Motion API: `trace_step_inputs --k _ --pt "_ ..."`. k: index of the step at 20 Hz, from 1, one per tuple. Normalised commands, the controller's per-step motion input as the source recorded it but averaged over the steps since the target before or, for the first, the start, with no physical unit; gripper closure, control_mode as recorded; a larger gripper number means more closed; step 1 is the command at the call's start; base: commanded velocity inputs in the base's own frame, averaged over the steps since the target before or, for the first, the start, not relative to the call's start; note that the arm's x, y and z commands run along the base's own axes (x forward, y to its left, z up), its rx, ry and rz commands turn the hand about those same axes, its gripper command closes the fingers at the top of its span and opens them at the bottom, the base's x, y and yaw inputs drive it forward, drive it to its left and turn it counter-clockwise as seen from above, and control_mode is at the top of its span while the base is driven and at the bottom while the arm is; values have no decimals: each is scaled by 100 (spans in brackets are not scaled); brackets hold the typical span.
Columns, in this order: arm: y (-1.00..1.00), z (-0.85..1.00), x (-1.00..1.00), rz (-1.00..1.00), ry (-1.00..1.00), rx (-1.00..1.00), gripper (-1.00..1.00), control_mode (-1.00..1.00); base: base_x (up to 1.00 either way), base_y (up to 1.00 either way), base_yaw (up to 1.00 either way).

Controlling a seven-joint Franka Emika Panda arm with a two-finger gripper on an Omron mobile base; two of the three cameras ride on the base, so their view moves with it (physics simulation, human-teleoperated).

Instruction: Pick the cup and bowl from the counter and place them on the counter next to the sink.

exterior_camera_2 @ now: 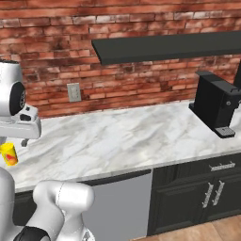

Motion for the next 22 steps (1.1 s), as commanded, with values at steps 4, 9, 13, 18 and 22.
trace_step_inputs --k 4,9,13,18,22 --pt "0 0 -2 0 0 0 -100 100 -5 0 0" --pt "0 0 0 0 0 0 -100 100 -89 0 0" --pt "0 0 0 0 0 0 -100 100 -78 0 0" --pt "0 0 0 0 0 0 -100 100 -8 3 22" --pt "0 0 0 0 0 0 -100 100 -1 43 91"
